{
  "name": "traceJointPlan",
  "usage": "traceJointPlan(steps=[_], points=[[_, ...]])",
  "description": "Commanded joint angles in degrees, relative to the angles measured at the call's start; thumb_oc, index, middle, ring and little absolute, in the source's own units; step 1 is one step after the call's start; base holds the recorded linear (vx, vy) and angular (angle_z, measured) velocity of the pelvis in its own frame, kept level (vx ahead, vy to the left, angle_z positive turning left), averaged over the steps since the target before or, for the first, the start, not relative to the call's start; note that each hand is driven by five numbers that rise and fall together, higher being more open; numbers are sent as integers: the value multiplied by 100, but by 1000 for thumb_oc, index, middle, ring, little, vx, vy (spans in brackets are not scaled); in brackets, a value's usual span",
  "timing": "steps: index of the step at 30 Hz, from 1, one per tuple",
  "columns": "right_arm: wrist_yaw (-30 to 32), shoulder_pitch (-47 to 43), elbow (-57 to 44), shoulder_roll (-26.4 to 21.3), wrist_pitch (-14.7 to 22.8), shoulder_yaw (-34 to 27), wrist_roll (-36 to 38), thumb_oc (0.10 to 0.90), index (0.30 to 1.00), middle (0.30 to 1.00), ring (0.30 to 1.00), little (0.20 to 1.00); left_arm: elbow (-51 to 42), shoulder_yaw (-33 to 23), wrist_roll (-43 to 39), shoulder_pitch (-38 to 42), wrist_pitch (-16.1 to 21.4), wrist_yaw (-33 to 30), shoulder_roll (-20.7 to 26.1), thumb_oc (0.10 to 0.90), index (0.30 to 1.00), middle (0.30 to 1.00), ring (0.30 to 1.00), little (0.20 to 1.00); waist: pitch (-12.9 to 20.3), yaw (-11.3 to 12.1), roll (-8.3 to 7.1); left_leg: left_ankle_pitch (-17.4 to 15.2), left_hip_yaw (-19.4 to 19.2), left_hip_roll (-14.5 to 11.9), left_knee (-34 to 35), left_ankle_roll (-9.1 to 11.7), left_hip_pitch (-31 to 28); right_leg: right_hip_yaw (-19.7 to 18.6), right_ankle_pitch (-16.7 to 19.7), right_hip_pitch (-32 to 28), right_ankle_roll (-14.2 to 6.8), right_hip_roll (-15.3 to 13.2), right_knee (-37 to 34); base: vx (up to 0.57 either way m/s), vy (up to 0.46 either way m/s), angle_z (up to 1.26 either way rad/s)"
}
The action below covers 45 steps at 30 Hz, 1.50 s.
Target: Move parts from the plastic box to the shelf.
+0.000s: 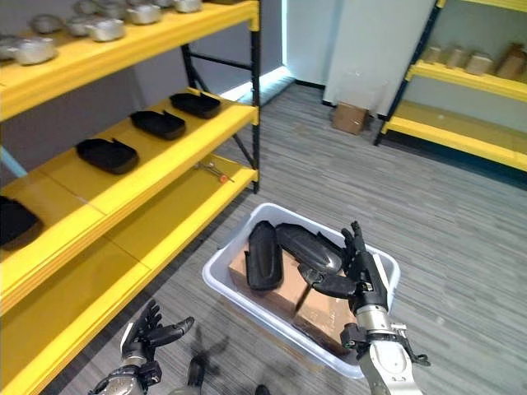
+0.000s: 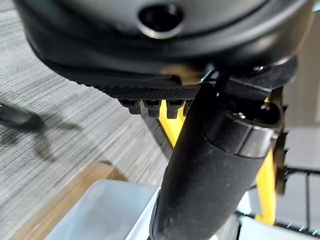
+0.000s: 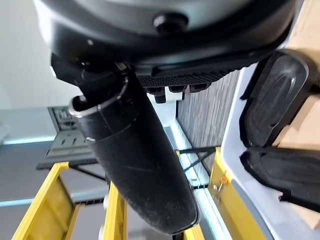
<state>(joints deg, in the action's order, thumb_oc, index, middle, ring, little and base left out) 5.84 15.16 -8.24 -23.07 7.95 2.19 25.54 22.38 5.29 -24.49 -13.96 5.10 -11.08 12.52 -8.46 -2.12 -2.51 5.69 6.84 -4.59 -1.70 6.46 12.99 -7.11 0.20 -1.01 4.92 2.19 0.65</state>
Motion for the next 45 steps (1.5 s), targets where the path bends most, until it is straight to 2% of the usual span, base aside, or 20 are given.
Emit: traceJointPlan(steps=[1, 6, 11, 13, 22, 26, 28, 29, 30, 31, 32, 33, 34, 36, 37, 42, 45], points=[[-165, -617, -427, -12, 636, -41, 197, 900, 1000, 1000, 1000, 1000, -607, -225, -1, 353, 644, -57, 289, 900, 1000, 1000, 1000, 1000, 129, 51, -7, 667, 125, 105, 263, -198, -36, -318, 18, -52, -697, 254, -168, 109, 227, -122], [-175, -448, -421, 86, 577, -98, 205, 900, 1000, 1000, 1000, 1000, -597, 12, 45, 473, 656, 16, 297, 900, 1000, 1000, 1000, 1000, 362, -186, 93, 521, -434, 101, 505, -216, -397, -512, -3, -18, -798, 75, -199, 147, 221, -94], [-211, -503, -383, 98, 490, 32, 100, 900, 1000, 1000, 1000, 1000, -667, 64, 82, 481, 640, 33, 407, 900, 1000, 1000, 1000, 1000, 520, -295, 120, 223, -858, 229, 522, -445, -607, -892, 14, 74, -988, -120, -132, 123, 178, -34], [-272, -545, -360, 112, 437, 120, 79, 900, 1000, 1000, 1000, 1000, -632, 21, 74, 467, 632, 9, 438, 900, 1000, 1000, 1000, 1000, 593, -302, 112, 67, -1073, 283, 492, -552, -703, -1112, 35, 122, -1077, -190, -102, 125, 161, -63], [-310, -831, -310, 85, 381, 404, -51, 900, 1000, 1000, 1000, 1000, -687, 8, -5, 485, 646, -27, 469, 900, 1000, 1000, 1000, 1000, 630, -235, 74, -332, -1479, 384, 176, -706, -722, -1463, 91, 249, -1280, -326, -51, 47, 89, -29], [-294, -1099, -301, 29, 370, 526, -167, 900, 1000, 1000, 1000, 1000, -742, 158, -32, 538, 607, 47, 548, 900, 1000, 1000, 1000, 1000, 488, -170, 40, -567, -1739, 482, 32, -873, -635, -1542, 141, 510, -1535, -467, 86, -12, 152, -41], [-275, -1152, -294, 32, 369, 542, -225, 900, 1000, 1000, 1000, 1000, -740, 195, -3, 549, 596, 40, 558, 900, 1000, 1000, 1000, 1000, 464, -136, 39, -574, -1767, 487, 79, -899, -643, -1468, 139, 601, -1582, -478, 195, -8, 92, -34], [-274, -1237, -288, 12, 377, 549, -253, 900, 1000, 1000, 1000, 1000, -742, 214, 17, 546, 578, 75, 590, 900, 1000, 1000, 1000, 1000, 427, -101, 39, -584, -1797, 489, 133, -915, -660, -1289, 162, 700, -1622, -523, 313, -41, 35, -61], [-255, -1353, -275, 3, 387, 588, -324, 900, 1000, 1000, 1000, 1000, -798, 219, 39, 546, 568, 86, 627, 900, 1000, 1000, 1000, 1000, 360, -7, 30, -572, -1870, 467, 196, -901, -673, -881, 299, 888, -1656, -657, 420, -45, 36, -50], [-179, -1517, -230, -13, 397, 675, -456, 900, 1000, 1000, 1000, 1000, -835, 213, 13, 516, 573, 99, 665, 900, 1000, 1000, 1000, 1000, 270, 139, 29, -577, -1984, 421, 313, -848, -775, 263, 460, 969, -1643, -1114, 419, -43, 6, -50], [-178, -1522, -228, -12, 398, 677, -456, 900, 1000, 1000, 1000, 1000, -835, 209, 13, 518, 572, 99, 666, 900, 1000, 1000, 1000, 1000, 276, 132, 30, -560, -1980, 417, 316, -845, -760, 268, 481, 977, -1638, -1110, 404, 3, -23, -55], [-163, -1621, -186, -34, 377, 699, -517, 900, 1000, 1000, 1000, 1000, -864, 191, -12, 499, 571, 111, 689, 900, 1000, 1000, 1000, 1000, 262, 147, 8, -546, -2030, 381, 367, -805, -813, 608, 643, 1005, -1582, -1254, 344, 9, -81, -83], [-118, -1759, -115, -132, 359, 674, -693, 900, 1000, 1000, 1000, 1000, -814, 159, -41, 557, 566, 107, 717, 900, 1000, 1000, 1000, 1000, 170, 103, -50, -521, -1998, 335, 339, -760, -843, 595, 776, 1146, -1582, -1229, 303, 33, -93, -57], [-118, -1709, -138, -174, 351, 613, -767, 900, 1000, 1000, 1000, 1000, -794, 132, -50, 564, 568, 135, 706, 900, 1000, 1000, 1000, 1000, 165, 115, -74, -537, -1963, 328, 269, -744, -824, 613, 691, 1059, -1558, -1243, 229, 46, -85, 9], [-24, -1673, -42, -344, 347, 468, -1132, 900, 1000, 1000, 1000, 1000, -778, 90, -29, 503, 570, 200, 651, 900, 1000, 1000, 1000, 1000, 231, 159, -161, -538, -1897, 326, 264, -688, -836, 689, 657, 940, -1489, -1260, 1, 54, -82, 42], [-16, -1618, 124, -576, 300, 281, -1383, 900, 1000, 1000, 1000, 1000, -831, 83, -65, 406, 530, 325, 616, 900, 1000, 1000, 1000, 1000, 336, 178, -181, -449, -1814, 245, 387, -595, -893, 927, 551, 815, -1462, -1204, -91, 67, -111, 18], [74, -1840, 574, -974, 286, 150, -1748, 900, 1000, 1000, 1000, 1000, -872, 188, -81, 400, 518, 506, 668, 900, 1000, 1000, 1000, 1000, 255, 209, -148, -308, -1701, 131, 473, -483, -862, 1056, 442, 815, -1398, -1128, -61, 21, -175, 19]])
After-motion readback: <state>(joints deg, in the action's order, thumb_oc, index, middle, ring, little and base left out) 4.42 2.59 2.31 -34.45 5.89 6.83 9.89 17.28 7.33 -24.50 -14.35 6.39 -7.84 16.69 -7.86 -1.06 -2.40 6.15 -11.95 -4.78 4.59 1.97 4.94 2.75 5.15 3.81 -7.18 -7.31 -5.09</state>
